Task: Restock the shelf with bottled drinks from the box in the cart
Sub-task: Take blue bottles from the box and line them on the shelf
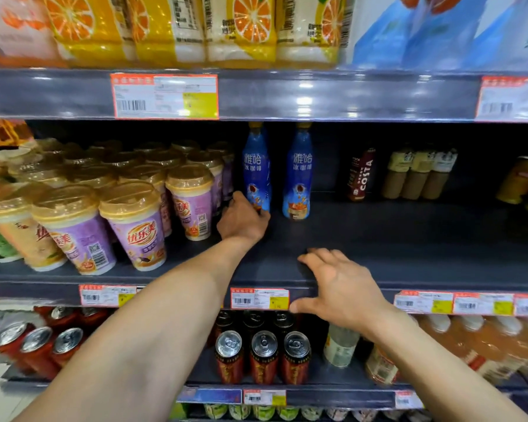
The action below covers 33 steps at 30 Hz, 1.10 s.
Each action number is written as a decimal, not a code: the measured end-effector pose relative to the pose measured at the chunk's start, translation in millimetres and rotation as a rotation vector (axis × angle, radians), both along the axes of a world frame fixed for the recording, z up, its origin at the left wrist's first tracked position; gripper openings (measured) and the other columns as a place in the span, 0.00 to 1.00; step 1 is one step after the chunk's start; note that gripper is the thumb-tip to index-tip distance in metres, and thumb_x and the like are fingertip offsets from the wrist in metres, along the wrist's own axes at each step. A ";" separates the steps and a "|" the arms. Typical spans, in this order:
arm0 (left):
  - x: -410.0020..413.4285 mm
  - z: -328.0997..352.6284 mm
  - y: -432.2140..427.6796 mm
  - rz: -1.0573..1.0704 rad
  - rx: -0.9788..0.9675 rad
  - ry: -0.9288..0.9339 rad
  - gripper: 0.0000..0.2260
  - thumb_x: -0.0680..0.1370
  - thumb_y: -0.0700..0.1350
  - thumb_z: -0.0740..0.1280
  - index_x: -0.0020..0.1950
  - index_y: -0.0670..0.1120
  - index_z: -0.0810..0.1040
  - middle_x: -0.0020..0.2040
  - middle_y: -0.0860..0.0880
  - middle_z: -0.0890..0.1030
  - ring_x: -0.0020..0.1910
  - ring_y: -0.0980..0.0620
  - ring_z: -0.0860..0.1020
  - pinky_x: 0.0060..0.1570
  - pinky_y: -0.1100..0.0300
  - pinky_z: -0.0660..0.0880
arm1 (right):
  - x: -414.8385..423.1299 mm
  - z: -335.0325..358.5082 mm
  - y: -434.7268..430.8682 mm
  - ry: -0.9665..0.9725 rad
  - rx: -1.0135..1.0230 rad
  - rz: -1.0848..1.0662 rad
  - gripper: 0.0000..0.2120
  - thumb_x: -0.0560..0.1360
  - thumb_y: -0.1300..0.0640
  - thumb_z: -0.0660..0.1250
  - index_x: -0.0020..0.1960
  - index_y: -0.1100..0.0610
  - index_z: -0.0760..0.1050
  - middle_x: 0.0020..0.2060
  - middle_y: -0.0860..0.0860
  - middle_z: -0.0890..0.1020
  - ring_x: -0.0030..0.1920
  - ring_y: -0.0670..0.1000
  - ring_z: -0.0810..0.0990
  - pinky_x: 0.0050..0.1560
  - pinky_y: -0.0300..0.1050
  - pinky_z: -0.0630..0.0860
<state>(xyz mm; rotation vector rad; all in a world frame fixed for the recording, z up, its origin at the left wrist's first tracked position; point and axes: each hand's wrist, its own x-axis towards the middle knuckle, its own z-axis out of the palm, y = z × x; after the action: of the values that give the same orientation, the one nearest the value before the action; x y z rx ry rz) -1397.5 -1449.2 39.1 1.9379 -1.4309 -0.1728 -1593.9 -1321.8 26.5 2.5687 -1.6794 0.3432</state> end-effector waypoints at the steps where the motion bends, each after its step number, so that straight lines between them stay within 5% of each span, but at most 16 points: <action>1: -0.8 -1.5 -1.0 0.011 -0.008 -0.012 0.24 0.73 0.59 0.70 0.60 0.46 0.68 0.60 0.43 0.80 0.60 0.40 0.78 0.50 0.50 0.73 | 0.2 -0.6 -0.5 -0.001 -0.008 0.000 0.46 0.62 0.24 0.68 0.72 0.47 0.67 0.71 0.45 0.71 0.68 0.51 0.69 0.65 0.47 0.71; 8: 0.7 -4.7 -3.1 0.010 -0.010 -0.029 0.25 0.72 0.59 0.70 0.60 0.47 0.68 0.60 0.44 0.80 0.59 0.40 0.78 0.49 0.50 0.72 | 0.7 -1.0 -0.2 -0.008 -0.015 -0.004 0.45 0.61 0.25 0.69 0.72 0.47 0.68 0.69 0.45 0.71 0.68 0.51 0.70 0.63 0.48 0.71; 17: 8.4 -0.4 22.0 -0.141 0.105 0.068 0.24 0.75 0.53 0.70 0.66 0.44 0.71 0.63 0.42 0.78 0.63 0.39 0.76 0.59 0.50 0.74 | 1.1 -1.0 0.4 0.003 -0.004 -0.023 0.46 0.62 0.24 0.68 0.73 0.47 0.66 0.70 0.44 0.70 0.69 0.51 0.69 0.63 0.49 0.71; 27: 22.8 9.0 120.0 -0.542 0.183 -0.162 0.20 0.76 0.59 0.67 0.63 0.49 0.79 0.60 0.48 0.82 0.61 0.47 0.77 0.58 0.55 0.73 | 3.9 0.9 4.6 0.016 0.024 -0.047 0.45 0.63 0.27 0.70 0.73 0.51 0.68 0.72 0.50 0.71 0.70 0.54 0.70 0.68 0.50 0.68; 33: 29.2 -10.3 150.1 -0.644 0.156 -0.584 0.33 0.77 0.67 0.59 0.76 0.49 0.66 0.77 0.49 0.66 0.75 0.48 0.62 0.72 0.51 0.61 | 1.6 0.2 6.3 0.049 0.037 -0.029 0.45 0.66 0.28 0.69 0.75 0.52 0.67 0.74 0.53 0.69 0.72 0.56 0.69 0.70 0.51 0.67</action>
<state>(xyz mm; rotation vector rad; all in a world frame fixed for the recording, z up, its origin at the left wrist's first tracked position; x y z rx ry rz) -1368.3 -1299.1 28.8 1.6416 -2.4706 -0.0030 -1592.3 -1315.5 26.7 2.5539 -1.7204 0.2474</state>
